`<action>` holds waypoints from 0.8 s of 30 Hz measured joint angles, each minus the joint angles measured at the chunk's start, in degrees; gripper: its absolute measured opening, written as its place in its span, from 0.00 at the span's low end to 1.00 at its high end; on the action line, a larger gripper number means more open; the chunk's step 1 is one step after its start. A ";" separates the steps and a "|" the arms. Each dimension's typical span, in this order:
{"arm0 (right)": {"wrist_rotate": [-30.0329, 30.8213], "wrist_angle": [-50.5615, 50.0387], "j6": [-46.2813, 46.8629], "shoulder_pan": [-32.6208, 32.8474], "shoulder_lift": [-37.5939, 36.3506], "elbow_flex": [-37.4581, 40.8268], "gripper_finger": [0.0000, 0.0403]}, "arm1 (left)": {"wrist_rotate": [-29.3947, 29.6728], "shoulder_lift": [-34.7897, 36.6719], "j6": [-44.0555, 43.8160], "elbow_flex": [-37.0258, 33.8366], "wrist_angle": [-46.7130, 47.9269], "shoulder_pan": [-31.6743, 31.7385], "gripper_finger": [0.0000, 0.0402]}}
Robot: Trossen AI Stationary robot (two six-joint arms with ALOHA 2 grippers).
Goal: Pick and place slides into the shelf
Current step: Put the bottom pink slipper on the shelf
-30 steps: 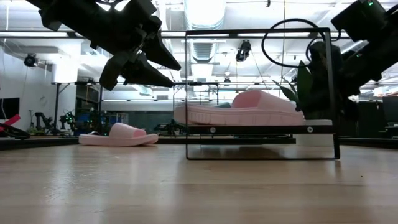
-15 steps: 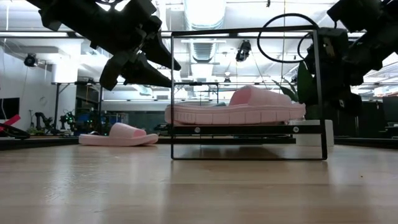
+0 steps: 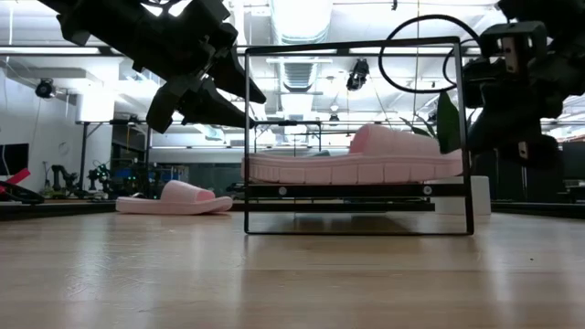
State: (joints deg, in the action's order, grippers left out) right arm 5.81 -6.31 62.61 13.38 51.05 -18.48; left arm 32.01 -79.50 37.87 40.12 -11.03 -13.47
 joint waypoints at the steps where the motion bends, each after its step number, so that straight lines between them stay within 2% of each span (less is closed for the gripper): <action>1: 0.11 0.02 0.28 0.45 0.00 0.00 0.02 | 0.00 0.00 0.00 0.00 -0.02 0.00 0.61; 15: 1.13 1.09 1.77 3.00 -0.02 0.00 0.02 | 0.00 0.00 -0.01 0.02 -0.02 0.00 0.61; 21: -1.75 1.32 1.41 3.00 -0.05 0.02 0.02 | 0.16 0.00 0.00 0.08 -0.03 0.00 0.61; 24: -1.48 0.37 -1.58 2.85 -0.44 -0.80 0.02 | 3.55 0.03 -1.11 0.11 0.00 -0.02 0.61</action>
State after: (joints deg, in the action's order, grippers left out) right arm 4.33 -5.93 61.03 16.23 50.61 -19.28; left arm 35.56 -79.47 36.76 40.23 -11.03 -13.50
